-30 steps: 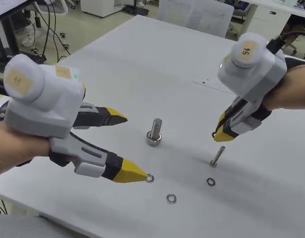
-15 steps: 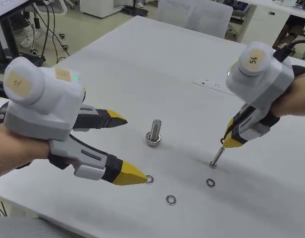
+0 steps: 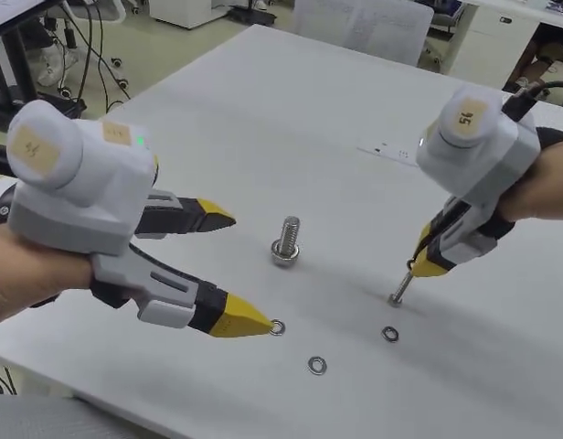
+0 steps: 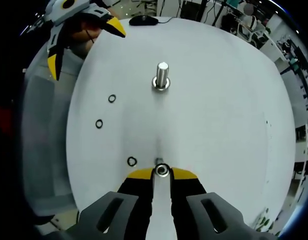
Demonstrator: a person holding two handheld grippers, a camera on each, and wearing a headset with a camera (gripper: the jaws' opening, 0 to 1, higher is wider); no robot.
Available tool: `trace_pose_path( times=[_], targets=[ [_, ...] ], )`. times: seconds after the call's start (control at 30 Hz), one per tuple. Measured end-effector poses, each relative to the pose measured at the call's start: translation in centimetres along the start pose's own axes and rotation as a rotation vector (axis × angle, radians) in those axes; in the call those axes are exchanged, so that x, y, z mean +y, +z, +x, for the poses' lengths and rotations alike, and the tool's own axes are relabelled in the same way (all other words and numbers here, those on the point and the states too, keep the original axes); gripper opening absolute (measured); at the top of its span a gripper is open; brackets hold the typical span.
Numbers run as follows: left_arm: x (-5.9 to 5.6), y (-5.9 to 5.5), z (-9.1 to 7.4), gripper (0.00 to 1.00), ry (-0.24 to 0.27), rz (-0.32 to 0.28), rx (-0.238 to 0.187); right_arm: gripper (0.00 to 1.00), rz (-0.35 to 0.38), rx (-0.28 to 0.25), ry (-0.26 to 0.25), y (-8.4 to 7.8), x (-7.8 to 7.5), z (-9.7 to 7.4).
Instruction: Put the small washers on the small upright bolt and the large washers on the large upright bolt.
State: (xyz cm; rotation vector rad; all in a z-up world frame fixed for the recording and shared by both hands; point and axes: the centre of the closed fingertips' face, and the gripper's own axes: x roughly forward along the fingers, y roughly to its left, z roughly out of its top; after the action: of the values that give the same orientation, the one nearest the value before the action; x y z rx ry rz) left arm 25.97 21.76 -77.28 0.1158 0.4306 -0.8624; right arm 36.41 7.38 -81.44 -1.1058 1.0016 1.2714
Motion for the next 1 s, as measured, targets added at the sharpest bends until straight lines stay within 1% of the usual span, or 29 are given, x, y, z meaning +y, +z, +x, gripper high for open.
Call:
trace_pose_path(
  times=[0.27,0.6,1.0],
  targets=[
    [-0.1,-0.1,0.1,0.80,0.000,-0.001,0.002,0.13,0.004,0.004,0.009,-0.2,0.2,0.4],
    [0.1,-0.1,0.0,0.80,0.002,-0.003,0.005,0.13,0.015,0.004,0.023,-0.3,0.3,1.1],
    [0.3,-0.1,-0.1,0.80,0.005,-0.006,0.008,0.13,0.018,0.006,0.034,-0.4,0.1,2.7]
  ],
)
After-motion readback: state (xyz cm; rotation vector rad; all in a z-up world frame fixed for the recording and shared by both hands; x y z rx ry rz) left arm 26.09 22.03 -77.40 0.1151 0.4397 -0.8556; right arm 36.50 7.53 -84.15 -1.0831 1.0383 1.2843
